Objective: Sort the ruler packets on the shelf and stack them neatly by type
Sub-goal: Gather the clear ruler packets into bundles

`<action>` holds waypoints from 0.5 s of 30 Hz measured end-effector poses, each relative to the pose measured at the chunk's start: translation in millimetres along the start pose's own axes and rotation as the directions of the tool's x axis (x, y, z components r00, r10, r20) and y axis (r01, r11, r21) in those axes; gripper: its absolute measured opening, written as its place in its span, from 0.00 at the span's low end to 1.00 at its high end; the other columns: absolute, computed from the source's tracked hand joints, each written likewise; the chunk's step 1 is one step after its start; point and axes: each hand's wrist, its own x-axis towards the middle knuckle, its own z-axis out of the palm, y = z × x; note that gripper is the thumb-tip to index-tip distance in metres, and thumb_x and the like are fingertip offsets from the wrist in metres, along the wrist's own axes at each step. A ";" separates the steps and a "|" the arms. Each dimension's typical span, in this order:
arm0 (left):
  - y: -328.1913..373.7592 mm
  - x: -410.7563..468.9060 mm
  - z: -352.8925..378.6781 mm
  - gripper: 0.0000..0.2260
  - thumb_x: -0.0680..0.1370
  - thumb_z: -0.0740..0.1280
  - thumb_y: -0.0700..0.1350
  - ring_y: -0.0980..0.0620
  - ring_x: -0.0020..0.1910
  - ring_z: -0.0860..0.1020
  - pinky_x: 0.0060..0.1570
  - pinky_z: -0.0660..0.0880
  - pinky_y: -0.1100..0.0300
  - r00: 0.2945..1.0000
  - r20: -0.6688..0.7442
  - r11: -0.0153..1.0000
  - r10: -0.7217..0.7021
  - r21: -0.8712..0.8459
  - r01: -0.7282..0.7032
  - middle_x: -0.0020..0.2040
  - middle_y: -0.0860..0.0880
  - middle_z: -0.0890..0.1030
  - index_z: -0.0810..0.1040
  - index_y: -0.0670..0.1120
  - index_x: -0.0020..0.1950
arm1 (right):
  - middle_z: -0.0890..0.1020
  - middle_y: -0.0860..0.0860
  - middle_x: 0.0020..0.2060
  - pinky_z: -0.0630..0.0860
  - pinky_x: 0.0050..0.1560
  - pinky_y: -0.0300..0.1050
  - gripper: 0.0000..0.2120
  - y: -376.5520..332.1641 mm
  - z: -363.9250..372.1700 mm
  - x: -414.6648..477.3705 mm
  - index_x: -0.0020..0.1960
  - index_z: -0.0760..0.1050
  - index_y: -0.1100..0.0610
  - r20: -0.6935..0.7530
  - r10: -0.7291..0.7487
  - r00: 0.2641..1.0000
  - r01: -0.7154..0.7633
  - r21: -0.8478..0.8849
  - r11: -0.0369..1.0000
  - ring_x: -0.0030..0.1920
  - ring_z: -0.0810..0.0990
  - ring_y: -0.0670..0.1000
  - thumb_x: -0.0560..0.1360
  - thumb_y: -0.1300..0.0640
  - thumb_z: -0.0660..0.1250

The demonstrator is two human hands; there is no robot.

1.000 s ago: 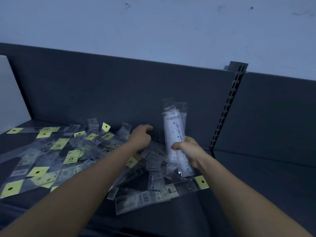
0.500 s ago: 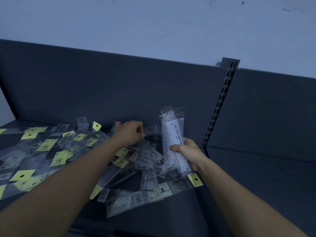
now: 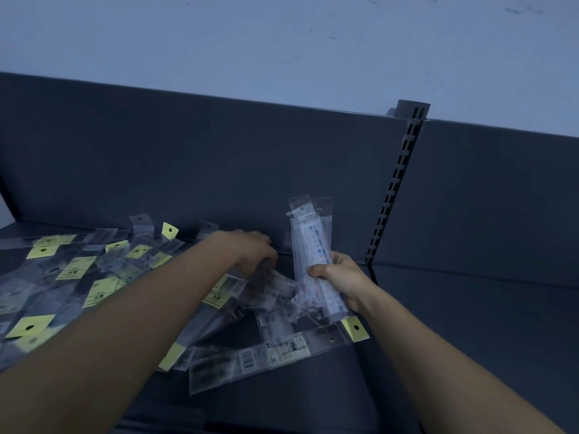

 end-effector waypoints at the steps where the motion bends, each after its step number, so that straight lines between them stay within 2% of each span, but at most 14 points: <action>1: -2.1 -1.8 -2.3 0.20 0.74 0.68 0.42 0.47 0.66 0.67 0.60 0.70 0.51 0.999 -0.034 1.000 0.002 0.017 -0.002 0.68 0.51 0.67 0.72 0.58 0.63 | 0.81 0.55 0.45 0.81 0.33 0.44 0.10 0.2 -0.1 0.0 0.52 0.73 0.57 -0.001 -0.001 1.000 0.001 0.001 1.000 0.40 0.82 0.53 0.74 0.68 0.68; 4: -5.0 -5.0 -3.9 0.14 0.74 0.67 0.42 0.49 0.59 0.71 0.50 0.66 0.57 0.996 -0.084 1.000 0.011 0.030 -0.008 0.61 0.52 0.70 0.74 0.53 0.59 | 0.81 0.55 0.45 0.80 0.32 0.43 0.11 0.0 0.2 -0.3 0.53 0.73 0.58 -0.005 -0.005 1.000 0.005 -0.007 1.000 0.40 0.82 0.53 0.74 0.68 0.68; 6: -7.7 -5.5 -1.0 0.05 0.74 0.67 0.46 0.50 0.54 0.74 0.51 0.64 0.57 0.984 -0.178 1.000 0.007 0.026 -0.002 0.52 0.53 0.75 0.75 0.52 0.49 | 0.81 0.56 0.46 0.80 0.34 0.44 0.13 0.1 0.4 0.2 0.57 0.72 0.60 -0.010 -0.009 1.000 0.009 -0.019 1.000 0.41 0.82 0.53 0.74 0.68 0.68; 7: -10.3 -6.9 1.7 0.05 0.74 0.68 0.47 0.51 0.50 0.74 0.52 0.64 0.56 0.976 -0.219 1.000 -0.009 0.003 0.010 0.47 0.54 0.76 0.72 0.52 0.43 | 0.81 0.56 0.47 0.81 0.35 0.45 0.14 0.1 0.5 0.5 0.58 0.72 0.60 -0.012 -0.009 1.000 0.009 -0.023 1.000 0.41 0.82 0.54 0.74 0.68 0.68; 9: -16.2 -9.3 8.1 0.10 0.72 0.71 0.48 0.52 0.45 0.74 0.49 0.64 0.57 0.975 -0.217 0.995 -0.049 -0.096 0.029 0.42 0.56 0.76 0.69 0.53 0.39 | 0.81 0.57 0.48 0.81 0.37 0.46 0.15 0.3 0.4 1.4 0.59 0.72 0.60 -0.015 -0.012 1.000 0.011 -0.021 1.000 0.42 0.82 0.54 0.74 0.67 0.68; 12: -16.7 -11.8 11.9 0.10 0.71 0.74 0.46 0.52 0.47 0.76 0.46 0.70 0.56 0.978 -0.197 0.950 -0.062 -0.312 -0.003 0.45 0.55 0.78 0.73 0.54 0.39 | 0.81 0.57 0.48 0.82 0.41 0.49 0.14 0.6 1.1 2.6 0.58 0.73 0.60 -0.019 -0.012 1.000 0.012 -0.014 1.000 0.43 0.83 0.56 0.74 0.68 0.68; 15: -9.6 -11.3 5.3 0.10 0.71 0.73 0.41 0.49 0.54 0.77 0.54 0.75 0.51 0.990 -0.144 0.909 0.009 -0.412 -0.068 0.53 0.51 0.80 0.77 0.56 0.37 | 0.82 0.58 0.49 0.82 0.42 0.51 0.15 -0.4 2.8 4.1 0.58 0.73 0.61 -0.020 -0.013 1.000 0.012 -0.021 1.000 0.44 0.83 0.56 0.73 0.68 0.68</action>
